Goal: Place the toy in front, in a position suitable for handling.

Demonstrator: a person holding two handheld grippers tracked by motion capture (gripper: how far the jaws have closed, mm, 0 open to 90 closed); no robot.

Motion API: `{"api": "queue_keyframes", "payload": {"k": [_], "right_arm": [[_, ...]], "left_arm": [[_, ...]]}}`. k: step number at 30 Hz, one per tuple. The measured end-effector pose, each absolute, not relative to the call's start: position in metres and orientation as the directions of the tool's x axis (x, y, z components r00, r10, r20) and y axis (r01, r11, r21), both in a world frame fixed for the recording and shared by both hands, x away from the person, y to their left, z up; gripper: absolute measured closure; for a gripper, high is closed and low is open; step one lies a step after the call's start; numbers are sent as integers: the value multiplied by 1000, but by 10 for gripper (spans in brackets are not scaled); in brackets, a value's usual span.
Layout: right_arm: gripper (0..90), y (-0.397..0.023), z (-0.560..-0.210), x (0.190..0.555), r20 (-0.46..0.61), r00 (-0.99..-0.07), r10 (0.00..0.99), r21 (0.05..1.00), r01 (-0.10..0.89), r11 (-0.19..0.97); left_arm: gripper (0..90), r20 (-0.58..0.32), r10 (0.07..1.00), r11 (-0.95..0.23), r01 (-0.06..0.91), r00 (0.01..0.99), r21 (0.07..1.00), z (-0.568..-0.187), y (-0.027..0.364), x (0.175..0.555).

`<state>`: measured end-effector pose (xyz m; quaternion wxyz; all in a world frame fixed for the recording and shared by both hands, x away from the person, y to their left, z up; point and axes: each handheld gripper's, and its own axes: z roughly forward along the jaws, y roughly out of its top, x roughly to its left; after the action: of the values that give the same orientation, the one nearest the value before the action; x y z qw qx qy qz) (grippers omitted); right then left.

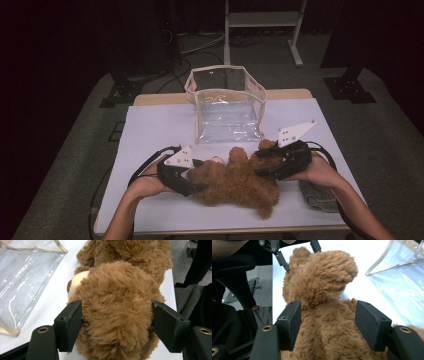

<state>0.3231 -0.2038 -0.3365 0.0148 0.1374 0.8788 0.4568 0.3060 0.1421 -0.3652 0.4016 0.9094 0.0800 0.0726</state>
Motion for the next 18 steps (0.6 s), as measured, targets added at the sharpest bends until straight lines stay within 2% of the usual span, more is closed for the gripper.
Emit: {"api": "queue_keyframes", "payload": {"k": [11,18], "right_arm": [[357,-210,-326,342,48,-956,289,821,203,534],[353,-205,-312,373,12,-955,296,816,180,549]], "left_arm": [[273,76,202,-652,77,976,754,-367,144,301],[269,77,206,-640,75,975,765,-369,146,300]]}}
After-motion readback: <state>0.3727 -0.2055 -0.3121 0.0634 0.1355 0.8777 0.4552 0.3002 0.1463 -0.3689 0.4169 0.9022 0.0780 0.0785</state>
